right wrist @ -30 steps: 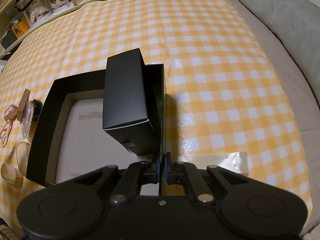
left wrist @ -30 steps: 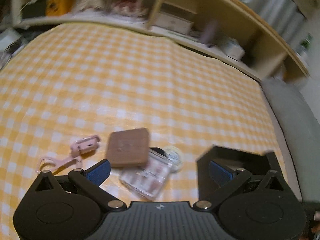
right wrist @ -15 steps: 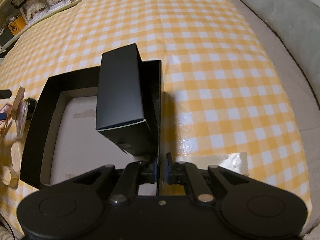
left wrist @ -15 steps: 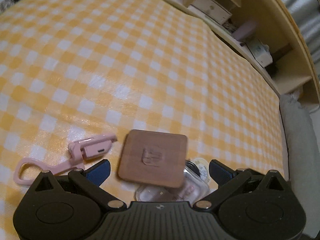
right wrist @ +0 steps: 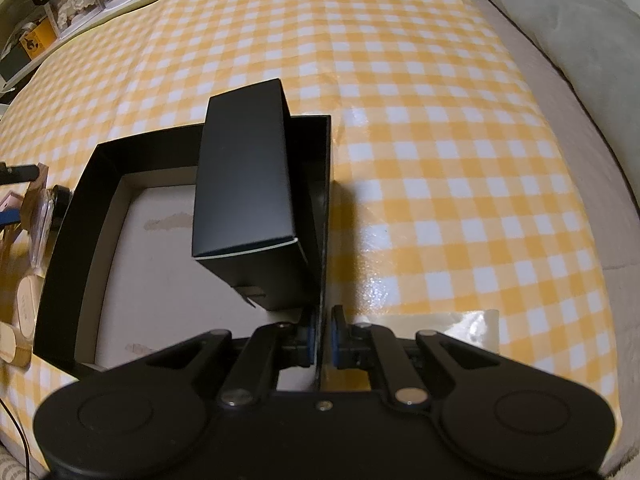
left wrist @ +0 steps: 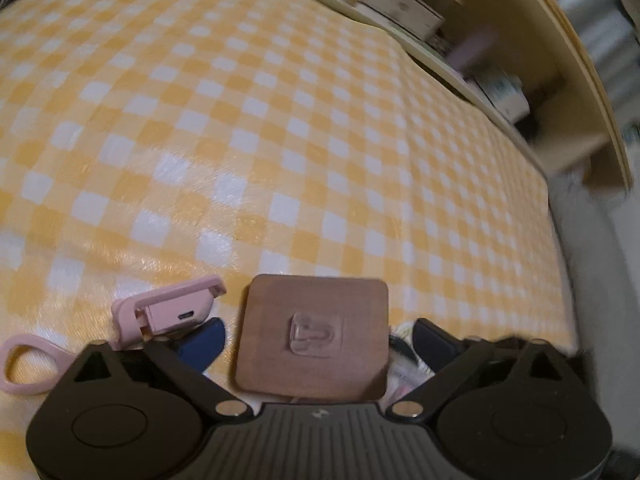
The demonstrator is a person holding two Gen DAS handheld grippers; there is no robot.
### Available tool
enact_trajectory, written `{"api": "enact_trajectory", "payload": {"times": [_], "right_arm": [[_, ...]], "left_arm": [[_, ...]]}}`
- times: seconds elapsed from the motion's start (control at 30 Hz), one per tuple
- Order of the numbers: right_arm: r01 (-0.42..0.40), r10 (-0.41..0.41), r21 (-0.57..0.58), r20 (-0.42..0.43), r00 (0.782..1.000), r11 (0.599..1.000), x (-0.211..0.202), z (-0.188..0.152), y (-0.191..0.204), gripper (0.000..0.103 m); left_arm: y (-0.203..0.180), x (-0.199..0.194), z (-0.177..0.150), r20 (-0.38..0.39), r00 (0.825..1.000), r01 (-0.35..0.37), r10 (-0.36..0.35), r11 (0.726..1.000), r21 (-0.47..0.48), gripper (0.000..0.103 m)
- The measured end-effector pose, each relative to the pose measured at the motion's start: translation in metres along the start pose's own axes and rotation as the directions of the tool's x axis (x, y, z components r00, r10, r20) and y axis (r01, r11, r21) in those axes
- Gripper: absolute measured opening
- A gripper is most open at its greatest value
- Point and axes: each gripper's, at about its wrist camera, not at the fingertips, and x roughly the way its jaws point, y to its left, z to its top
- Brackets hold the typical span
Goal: Organize rigid objects
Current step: 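Grasp the brown wooden square compact with the left tool, then lower the wooden compact into the open box and open the left tool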
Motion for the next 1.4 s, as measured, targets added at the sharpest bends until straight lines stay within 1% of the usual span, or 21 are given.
{"api": "enact_trajectory", "payload": {"times": [0.07,0.1,0.17,0.37,0.5,0.6,0.73,0.83,0.93,1.0,1.07,1.13,1.17,1.23,1.3,1.4], "right_arm": [[0.000,0.000,0.000,0.001,1.000,1.000,-0.001,0.000,0.000,0.007],[-0.001,0.001,-0.001,0.001,1.000,1.000,-0.001,0.000,0.000,0.007],[0.000,0.000,-0.004,-0.001,1.000,1.000,-0.001,0.001,0.000,0.007],[0.002,-0.002,-0.011,-0.004,1.000,1.000,0.000,0.001,0.002,0.007],[0.003,-0.004,-0.013,-0.008,1.000,1.000,0.001,0.000,0.002,0.005],[0.006,-0.006,-0.021,-0.013,1.000,1.000,0.003,-0.001,0.002,0.005],[0.015,-0.015,-0.033,-0.014,1.000,0.999,0.003,-0.002,0.003,0.005],[0.013,-0.013,-0.032,-0.013,1.000,0.999,0.003,-0.001,0.003,0.005],[0.014,-0.015,-0.034,-0.014,1.000,0.999,0.003,-0.001,0.002,0.005],[0.019,-0.019,-0.042,-0.014,1.000,0.999,0.003,-0.001,0.002,0.004],[0.021,-0.022,-0.047,-0.014,1.000,0.999,0.004,-0.001,0.003,0.004],[0.022,-0.022,-0.048,-0.014,1.000,0.999,0.004,-0.002,0.004,0.004],[0.023,-0.024,-0.051,-0.014,1.000,0.998,0.004,-0.001,0.004,0.004],[0.023,-0.024,-0.053,-0.014,1.000,0.998,0.004,-0.001,0.003,0.004],[0.023,-0.024,-0.052,-0.014,1.000,0.998,0.003,-0.001,0.004,0.004],[0.023,-0.024,-0.051,-0.014,1.000,0.998,0.003,-0.001,0.005,0.004]], "left_arm": [[-0.002,0.002,0.002,-0.010,1.000,-0.002,0.002,1.000,0.031,0.078],[-0.001,0.002,0.002,-0.012,1.000,0.000,0.001,1.000,0.021,0.076],[0.001,0.000,0.003,-0.017,1.000,0.004,-0.004,1.000,-0.003,0.076],[-0.011,-0.009,0.003,0.012,0.997,-0.070,0.070,0.998,0.010,0.076],[-0.030,-0.020,0.006,0.043,0.996,-0.084,0.083,0.996,0.013,0.076],[-0.048,-0.030,0.002,0.041,0.997,-0.061,0.059,0.998,0.034,0.076],[-0.070,-0.041,-0.012,0.004,1.000,0.018,-0.018,0.998,0.053,0.076],[-0.087,-0.047,-0.023,-0.013,0.997,0.071,-0.071,0.997,0.040,0.076],[-0.107,-0.052,-0.034,-0.018,0.994,0.106,-0.105,0.994,0.040,0.076],[-0.123,-0.050,-0.040,-0.029,0.991,0.132,-0.131,0.991,0.034,0.076],[-0.141,-0.046,-0.049,-0.056,0.988,0.148,-0.145,0.988,0.039,0.076],[-0.161,-0.039,-0.058,-0.085,0.987,0.138,-0.133,0.988,0.062,0.076],[-0.173,-0.032,-0.062,-0.100,0.988,0.123,-0.114,0.988,0.089,0.076],[-0.195,-0.021,-0.069,-0.114,0.992,0.076,-0.059,0.985,0.154,0.076],[-0.213,-0.008,-0.075,-0.110,0.994,0.037,-0.014,0.978,0.206,0.076],[-0.228,0.012,-0.076,-0.129,0.992,0.036,-0.009,0.979,0.202,0.076]]}}
